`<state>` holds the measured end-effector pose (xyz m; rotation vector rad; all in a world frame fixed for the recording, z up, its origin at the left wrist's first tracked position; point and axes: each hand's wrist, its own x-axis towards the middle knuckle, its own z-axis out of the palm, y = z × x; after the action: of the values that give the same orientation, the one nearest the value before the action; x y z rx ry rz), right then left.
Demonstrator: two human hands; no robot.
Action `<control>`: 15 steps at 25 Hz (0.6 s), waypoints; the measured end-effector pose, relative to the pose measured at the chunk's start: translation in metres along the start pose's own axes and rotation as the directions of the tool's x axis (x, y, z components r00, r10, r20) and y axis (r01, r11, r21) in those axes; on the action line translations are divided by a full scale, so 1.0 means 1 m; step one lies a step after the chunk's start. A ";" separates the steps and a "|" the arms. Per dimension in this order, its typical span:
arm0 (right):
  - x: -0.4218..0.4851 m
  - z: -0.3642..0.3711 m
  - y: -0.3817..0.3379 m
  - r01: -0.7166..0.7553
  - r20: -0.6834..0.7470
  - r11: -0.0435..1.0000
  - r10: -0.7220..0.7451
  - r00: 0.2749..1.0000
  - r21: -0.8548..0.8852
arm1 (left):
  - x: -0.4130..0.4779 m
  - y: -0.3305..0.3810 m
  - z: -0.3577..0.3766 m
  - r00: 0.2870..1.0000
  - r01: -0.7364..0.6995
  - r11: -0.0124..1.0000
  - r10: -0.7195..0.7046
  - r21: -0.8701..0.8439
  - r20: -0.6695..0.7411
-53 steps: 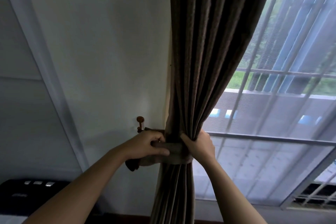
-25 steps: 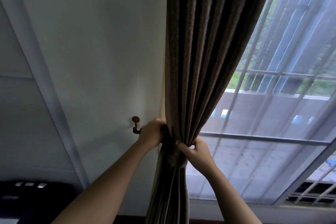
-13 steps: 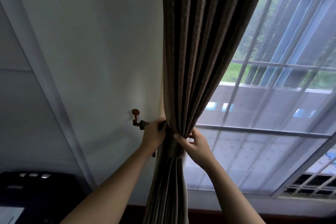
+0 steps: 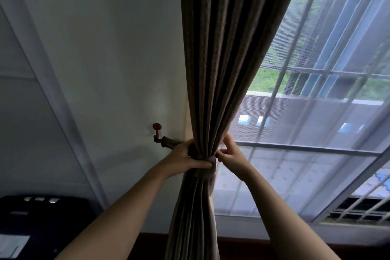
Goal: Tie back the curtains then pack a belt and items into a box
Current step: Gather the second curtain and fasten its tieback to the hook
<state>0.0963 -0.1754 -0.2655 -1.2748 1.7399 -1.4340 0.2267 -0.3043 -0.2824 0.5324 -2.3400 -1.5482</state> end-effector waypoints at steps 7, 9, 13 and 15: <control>0.014 -0.008 0.011 0.058 0.054 0.992 -0.052 0.997 -0.108 | 0.000 -0.007 0.009 1.000 0.011 0.984 -0.010 -0.178 0.006; 0.015 -0.007 0.010 0.111 0.054 0.947 -0.099 0.994 -0.302 | 0.000 -0.008 0.010 1.000 0.011 0.982 -0.014 -0.187 -0.013; 0.019 -0.021 0.008 0.176 0.121 0.697 -0.128 0.984 -0.696 | 0.000 -0.009 0.011 1.000 -0.004 0.985 0.001 -0.175 -0.016; 0.018 -0.027 0.014 0.130 0.102 0.614 -0.081 0.991 -0.779 | -0.001 -0.010 0.012 1.000 0.005 0.983 -0.005 -0.182 0.001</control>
<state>0.0615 -0.1802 -0.2680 -1.8458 2.4019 -0.6160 0.2235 -0.2974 -0.2963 0.4934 -2.1695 -1.7425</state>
